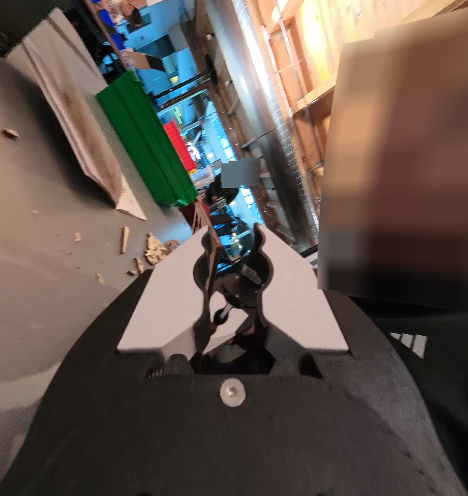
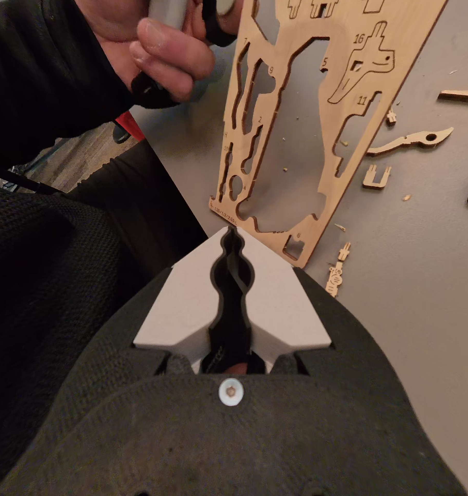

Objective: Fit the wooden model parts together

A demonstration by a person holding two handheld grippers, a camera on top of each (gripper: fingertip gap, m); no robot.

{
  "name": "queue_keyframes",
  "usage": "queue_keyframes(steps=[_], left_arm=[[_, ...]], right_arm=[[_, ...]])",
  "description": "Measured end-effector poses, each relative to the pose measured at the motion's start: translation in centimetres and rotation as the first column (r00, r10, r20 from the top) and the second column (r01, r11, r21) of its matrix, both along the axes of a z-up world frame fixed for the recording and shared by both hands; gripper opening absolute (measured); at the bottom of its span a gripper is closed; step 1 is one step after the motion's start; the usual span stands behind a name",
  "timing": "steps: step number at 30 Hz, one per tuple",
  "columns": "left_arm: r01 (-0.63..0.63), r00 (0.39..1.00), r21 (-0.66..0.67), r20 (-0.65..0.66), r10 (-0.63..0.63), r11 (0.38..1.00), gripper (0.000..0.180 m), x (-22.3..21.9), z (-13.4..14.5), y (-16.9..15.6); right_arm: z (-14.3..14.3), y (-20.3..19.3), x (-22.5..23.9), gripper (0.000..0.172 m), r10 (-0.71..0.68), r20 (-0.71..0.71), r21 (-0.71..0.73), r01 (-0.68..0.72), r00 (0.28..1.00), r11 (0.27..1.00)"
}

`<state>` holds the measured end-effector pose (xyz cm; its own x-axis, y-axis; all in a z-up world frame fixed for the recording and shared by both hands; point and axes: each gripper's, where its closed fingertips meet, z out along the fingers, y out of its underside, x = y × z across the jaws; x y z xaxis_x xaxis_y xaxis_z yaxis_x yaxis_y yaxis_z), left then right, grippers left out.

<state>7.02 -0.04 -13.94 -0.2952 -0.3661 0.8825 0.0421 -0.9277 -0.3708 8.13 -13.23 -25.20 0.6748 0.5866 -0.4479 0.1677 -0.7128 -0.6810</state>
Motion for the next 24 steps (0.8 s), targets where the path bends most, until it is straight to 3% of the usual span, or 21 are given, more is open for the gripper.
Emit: queue_keyframes(steps=[7, 12, 16, 19, 21, 24], left_arm=[[0.06, 0.985, -0.056, 0.168, -0.05, 0.997, 0.043, 0.0, 1.9, -1.3], [0.18, 0.949, -0.029, 0.27, -0.166, 0.983, 0.05, 0.1, 3.5, -3.7], [0.233, 0.952, 0.032, 0.197, -0.234, 0.972, 0.055, 1.0, 2.7, -5.5], [0.225, 0.971, 0.13, 0.053, -0.233, 0.966, 0.048, 2.0, 1.1, -6.4], [0.213, 0.977, 0.205, -0.033, -0.21, 0.955, 0.029, 2.5, 0.2, -6.7], [0.208, 0.977, 0.286, -0.114, -0.182, 0.935, 0.016, 3.0, -0.7, -7.0]], right_arm=[[0.0, 0.0, 0.0, 0.0, 0.004, -0.011, -0.003, -0.004, 1.0, 1.0], [0.0, -0.1, 0.0, 0.0, 0.013, -0.01, 0.004, -0.013, 1.0, 1.0], [0.0, -0.1, 0.0, 0.0, 0.015, -0.015, 0.004, -0.014, 1.0, 1.0], [0.0, -0.2, 0.0, 0.0, 0.016, -0.025, -0.001, -0.016, 1.0, 1.0], [0.0, -0.2, 0.0, 0.0, 0.018, -0.025, -0.001, -0.018, 1.0, 1.0], [0.0, -0.2, 0.0, 0.0, 0.018, -0.029, -0.001, -0.018, 0.999, 1.0]])
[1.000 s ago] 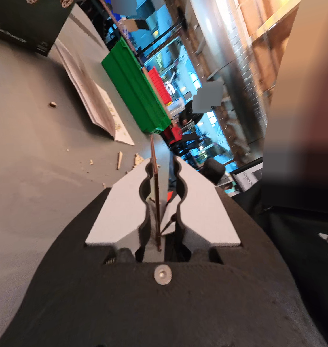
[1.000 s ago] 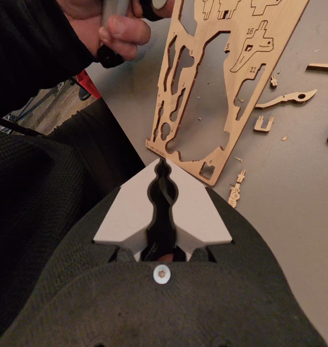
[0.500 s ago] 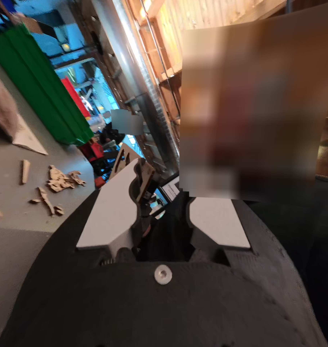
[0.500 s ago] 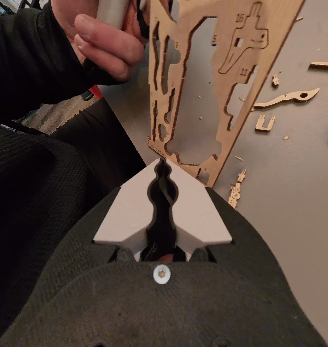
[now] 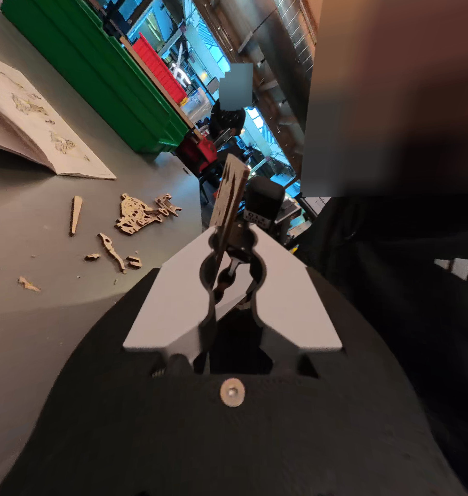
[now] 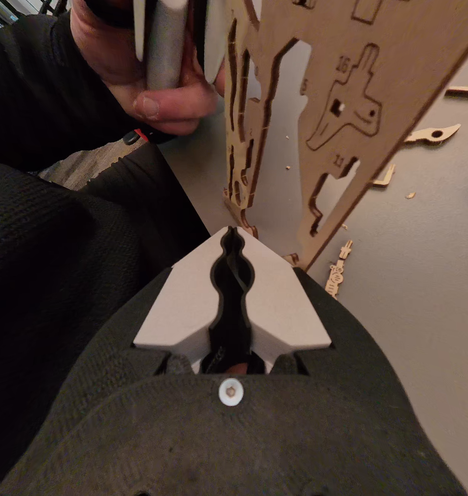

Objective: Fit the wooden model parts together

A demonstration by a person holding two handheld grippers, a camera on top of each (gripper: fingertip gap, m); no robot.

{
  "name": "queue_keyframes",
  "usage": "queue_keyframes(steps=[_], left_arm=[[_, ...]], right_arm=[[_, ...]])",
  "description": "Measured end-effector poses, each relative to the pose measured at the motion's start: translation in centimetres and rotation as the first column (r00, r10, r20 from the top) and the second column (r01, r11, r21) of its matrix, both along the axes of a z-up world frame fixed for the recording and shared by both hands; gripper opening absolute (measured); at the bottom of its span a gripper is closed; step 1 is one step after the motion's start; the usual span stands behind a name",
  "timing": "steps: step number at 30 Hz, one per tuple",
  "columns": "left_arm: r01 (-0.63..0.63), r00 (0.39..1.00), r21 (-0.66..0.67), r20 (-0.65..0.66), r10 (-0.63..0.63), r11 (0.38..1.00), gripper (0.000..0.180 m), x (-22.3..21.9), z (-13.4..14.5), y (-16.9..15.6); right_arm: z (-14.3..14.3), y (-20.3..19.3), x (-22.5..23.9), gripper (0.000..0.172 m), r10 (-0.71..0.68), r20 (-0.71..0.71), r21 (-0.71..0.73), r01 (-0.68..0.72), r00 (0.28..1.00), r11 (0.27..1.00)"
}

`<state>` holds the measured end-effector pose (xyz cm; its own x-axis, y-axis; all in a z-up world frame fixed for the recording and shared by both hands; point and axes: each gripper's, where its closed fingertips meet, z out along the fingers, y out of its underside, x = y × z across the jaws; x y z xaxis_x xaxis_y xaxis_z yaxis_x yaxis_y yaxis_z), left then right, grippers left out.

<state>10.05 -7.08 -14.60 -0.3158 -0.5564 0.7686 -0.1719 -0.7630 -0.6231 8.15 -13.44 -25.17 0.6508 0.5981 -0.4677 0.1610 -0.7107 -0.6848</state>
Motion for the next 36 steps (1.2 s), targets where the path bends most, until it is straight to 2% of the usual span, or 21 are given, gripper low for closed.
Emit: queue_keyframes(steps=[5, 10, 13, 16, 24, 36], left_arm=[[-0.068, 0.996, 0.083, -0.057, 0.073, 0.994, 0.003, 0.5, -1.1, 0.8], [-0.116, 0.991, 0.075, -0.061, 0.121, 0.99, 0.001, 0.3, -1.2, 1.8], [-0.186, 0.98, 0.064, -0.057, 0.189, 0.981, 0.0, -0.1, -1.1, 3.3], [-0.256, 0.963, 0.045, -0.071, 0.259, 0.966, 0.001, -0.7, -1.4, 5.0], [-0.358, 0.929, 0.021, -0.092, 0.358, 0.933, 0.0, -2.3, -1.7, 8.6], [-0.408, 0.907, 0.012, -0.112, 0.406, 0.913, 0.0, -3.3, -2.2, 10.6]], right_arm=[[0.0, 0.0, 0.0, 0.0, 0.001, -0.005, -0.002, -0.001, 1.0, 1.0], [0.1, -0.1, 0.0, 0.0, 0.007, -0.008, 0.004, -0.007, 1.0, 1.0], [0.4, -0.1, 0.0, 0.0, 0.012, -0.016, 0.02, -0.011, 1.0, 1.0], [0.7, -0.1, -0.2, 0.009, 0.03, -0.001, 0.053, -0.03, 1.0, 0.998], [1.0, 0.0, 0.0, 0.011, 0.024, -0.007, 0.072, -0.024, 1.0, 0.997], [1.2, 0.4, 0.7, 0.018, -0.01, -0.015, 0.082, 0.011, 1.0, 0.997]])
